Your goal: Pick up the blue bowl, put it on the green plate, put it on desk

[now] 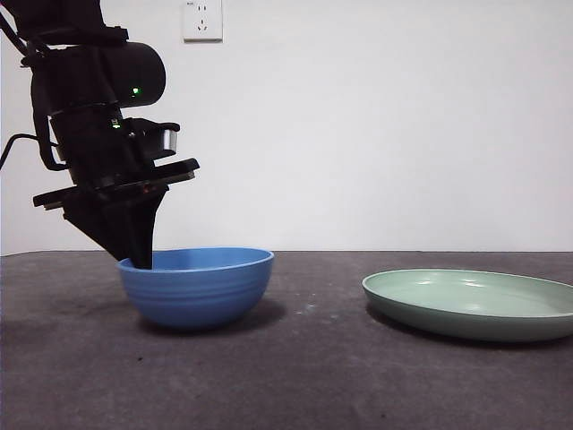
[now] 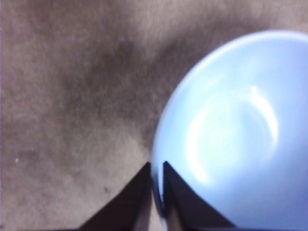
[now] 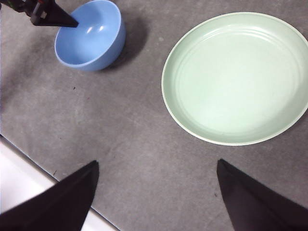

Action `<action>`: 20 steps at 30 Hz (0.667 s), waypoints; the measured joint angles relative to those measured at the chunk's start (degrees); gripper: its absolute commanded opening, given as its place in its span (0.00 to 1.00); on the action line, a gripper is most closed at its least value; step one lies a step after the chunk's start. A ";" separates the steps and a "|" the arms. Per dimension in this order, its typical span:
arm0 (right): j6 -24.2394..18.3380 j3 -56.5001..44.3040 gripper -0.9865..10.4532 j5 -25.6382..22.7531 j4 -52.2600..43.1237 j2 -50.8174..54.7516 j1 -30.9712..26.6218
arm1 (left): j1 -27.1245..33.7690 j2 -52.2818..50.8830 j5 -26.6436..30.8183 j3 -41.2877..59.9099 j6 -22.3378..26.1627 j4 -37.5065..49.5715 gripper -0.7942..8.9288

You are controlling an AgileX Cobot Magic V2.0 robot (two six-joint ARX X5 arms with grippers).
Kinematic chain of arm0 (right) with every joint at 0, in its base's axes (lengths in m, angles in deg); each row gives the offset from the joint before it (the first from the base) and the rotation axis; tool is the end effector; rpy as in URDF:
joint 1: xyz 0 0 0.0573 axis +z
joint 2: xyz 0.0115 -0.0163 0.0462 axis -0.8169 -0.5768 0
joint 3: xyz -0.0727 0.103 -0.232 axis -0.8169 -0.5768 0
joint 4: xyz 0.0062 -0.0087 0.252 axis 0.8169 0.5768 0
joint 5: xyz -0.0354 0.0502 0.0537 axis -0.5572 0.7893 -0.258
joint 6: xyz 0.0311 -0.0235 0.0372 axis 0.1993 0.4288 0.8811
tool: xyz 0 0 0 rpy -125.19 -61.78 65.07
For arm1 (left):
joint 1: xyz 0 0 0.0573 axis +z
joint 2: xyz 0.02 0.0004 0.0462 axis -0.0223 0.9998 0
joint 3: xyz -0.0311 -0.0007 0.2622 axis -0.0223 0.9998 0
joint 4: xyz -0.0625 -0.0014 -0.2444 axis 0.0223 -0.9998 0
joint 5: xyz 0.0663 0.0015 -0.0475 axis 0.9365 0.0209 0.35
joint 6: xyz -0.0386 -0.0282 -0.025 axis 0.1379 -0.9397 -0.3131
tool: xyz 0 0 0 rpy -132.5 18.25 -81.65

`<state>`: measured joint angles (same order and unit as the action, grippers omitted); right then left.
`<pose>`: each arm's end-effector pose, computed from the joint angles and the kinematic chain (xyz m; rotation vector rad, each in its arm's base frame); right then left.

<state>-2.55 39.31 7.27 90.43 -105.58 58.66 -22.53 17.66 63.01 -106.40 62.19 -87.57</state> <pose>0.1212 0.0235 0.3063 0.1449 0.8652 0.6093 0.3234 -0.1299 0.2053 0.1155 1.2022 -0.4194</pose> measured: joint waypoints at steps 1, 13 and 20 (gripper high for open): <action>0.00 0.00 0.43 0.02 0.00 0.00 0.00 | 0.00 0.00 0.00 0.00 -0.13 0.11 0.09; 0.00 0.00 0.43 0.02 0.00 0.00 0.00 | -2.99 -3.13 -1.64 -2.47 -2.89 -0.35 0.09; 0.26 0.00 0.43 0.00 0.00 0.00 0.00 | -8.24 -4.61 -3.48 -9.97 -4.85 -1.38 0.09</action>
<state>-2.29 39.31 7.27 90.43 -105.58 58.66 -30.77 13.05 59.54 -116.37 57.34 -88.95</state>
